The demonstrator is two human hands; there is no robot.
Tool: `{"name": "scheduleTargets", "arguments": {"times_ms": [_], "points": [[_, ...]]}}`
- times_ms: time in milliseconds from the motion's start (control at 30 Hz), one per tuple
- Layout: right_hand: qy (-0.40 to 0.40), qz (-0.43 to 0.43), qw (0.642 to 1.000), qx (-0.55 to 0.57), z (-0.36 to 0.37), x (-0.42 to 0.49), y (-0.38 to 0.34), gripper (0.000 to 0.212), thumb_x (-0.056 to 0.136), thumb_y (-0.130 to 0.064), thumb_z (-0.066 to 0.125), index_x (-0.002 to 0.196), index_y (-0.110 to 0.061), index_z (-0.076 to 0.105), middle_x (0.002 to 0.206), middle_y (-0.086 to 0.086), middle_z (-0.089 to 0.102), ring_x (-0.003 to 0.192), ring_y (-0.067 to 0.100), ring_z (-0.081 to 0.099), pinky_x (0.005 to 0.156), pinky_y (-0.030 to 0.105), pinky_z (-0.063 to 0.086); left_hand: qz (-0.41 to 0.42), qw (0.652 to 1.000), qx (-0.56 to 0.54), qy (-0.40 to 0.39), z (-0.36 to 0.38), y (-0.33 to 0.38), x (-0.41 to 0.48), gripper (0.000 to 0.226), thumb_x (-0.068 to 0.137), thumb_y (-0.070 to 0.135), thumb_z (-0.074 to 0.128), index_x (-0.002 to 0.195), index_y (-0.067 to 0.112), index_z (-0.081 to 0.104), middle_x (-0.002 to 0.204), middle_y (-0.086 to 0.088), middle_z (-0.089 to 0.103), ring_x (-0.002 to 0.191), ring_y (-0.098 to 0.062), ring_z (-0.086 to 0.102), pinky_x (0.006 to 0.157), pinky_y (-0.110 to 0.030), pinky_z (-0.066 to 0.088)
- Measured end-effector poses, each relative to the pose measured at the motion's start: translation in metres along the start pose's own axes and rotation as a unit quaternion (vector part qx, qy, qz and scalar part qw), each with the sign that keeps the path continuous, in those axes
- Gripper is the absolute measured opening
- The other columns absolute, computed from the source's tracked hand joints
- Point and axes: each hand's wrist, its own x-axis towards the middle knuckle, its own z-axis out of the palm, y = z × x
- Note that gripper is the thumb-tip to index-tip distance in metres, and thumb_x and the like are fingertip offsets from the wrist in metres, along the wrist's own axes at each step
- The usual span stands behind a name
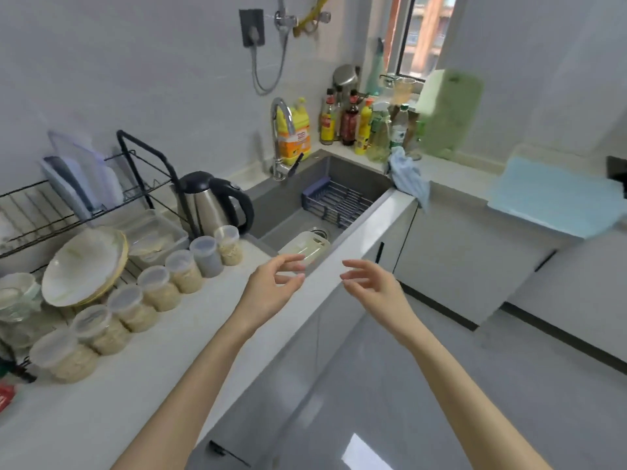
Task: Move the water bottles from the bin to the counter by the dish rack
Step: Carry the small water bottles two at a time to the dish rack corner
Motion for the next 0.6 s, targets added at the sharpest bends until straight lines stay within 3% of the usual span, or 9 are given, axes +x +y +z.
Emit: {"name": "scheduleTargets", "arguments": {"times_ms": [133, 233, 400, 433, 467, 600], "points": [[0.067, 0.019, 0.997, -0.013, -0.081, -0.009, 0.025, 0.03, 0.09, -0.019, 0.062, 0.118, -0.029, 0.061, 0.103, -0.009, 0.068, 0.093, 0.003, 0.065, 0.072, 0.011, 0.049, 0.029, 0.996, 0.014, -0.078, 0.082, 0.028, 0.032, 0.031, 0.091, 0.015, 0.059, 0.119, 0.028, 0.06, 0.108, 0.012, 0.066, 0.09, -0.002, 0.064, 0.073, -0.011, 0.05], [0.11, 0.042, 0.993, -0.017, -0.146, -0.017, 0.048, 0.031, 0.09, -0.02, 0.062, 0.119, -0.029, 0.061, 0.104, -0.007, 0.069, 0.09, 0.005, 0.066, 0.069, 0.007, 0.048, 0.047, 0.99, 0.025, -0.127, 0.149, 0.052, 0.054, 0.031, 0.09, 0.013, 0.06, 0.117, 0.029, 0.06, 0.108, 0.009, 0.067, 0.085, -0.003, 0.065, 0.075, -0.017, 0.052], [0.192, 0.082, 0.977, -0.038, -0.258, -0.044, 0.083, 0.03, 0.091, -0.021, 0.062, 0.119, -0.03, 0.06, 0.102, -0.011, 0.067, 0.087, 0.006, 0.065, 0.069, 0.01, 0.048, 0.105, 0.971, 0.047, -0.209, 0.272, 0.106, 0.088, 0.031, 0.09, 0.011, 0.061, 0.119, 0.022, 0.06, 0.105, 0.005, 0.067, 0.073, -0.004, 0.06, 0.07, -0.012, 0.048], [0.242, 0.095, 0.965, -0.04, -0.321, -0.061, 0.101, 0.03, 0.091, -0.021, 0.062, 0.119, -0.029, 0.06, 0.102, -0.01, 0.067, 0.087, 0.007, 0.065, 0.068, 0.009, 0.048, 0.122, 0.96, 0.039, -0.249, 0.344, 0.14, 0.098, 0.031, 0.09, 0.012, 0.061, 0.12, 0.022, 0.06, 0.104, 0.006, 0.067, 0.071, -0.003, 0.059, 0.069, -0.011, 0.047], [0.255, 0.096, 0.961, -0.043, -0.332, -0.063, 0.109, 0.03, 0.09, -0.02, 0.062, 0.119, -0.028, 0.061, 0.102, -0.01, 0.067, 0.087, 0.009, 0.065, 0.068, 0.009, 0.047, 0.128, 0.956, 0.047, -0.261, 0.355, 0.147, 0.099, 0.031, 0.091, 0.012, 0.061, 0.12, 0.022, 0.06, 0.103, 0.007, 0.067, 0.068, 0.0, 0.059, 0.068, -0.009, 0.047], [0.271, 0.117, 0.954, -0.051, -0.374, -0.075, 0.124, 0.031, 0.09, -0.016, 0.062, 0.119, -0.026, 0.061, 0.104, -0.007, 0.069, 0.089, 0.017, 0.065, 0.066, 0.008, 0.045, 0.142, 0.946, 0.026, -0.289, 0.405, 0.174, 0.109, 0.032, 0.091, 0.015, 0.061, 0.122, 0.022, 0.061, 0.107, 0.005, 0.068, 0.076, -0.006, 0.062, 0.071, -0.02, 0.051]]}}
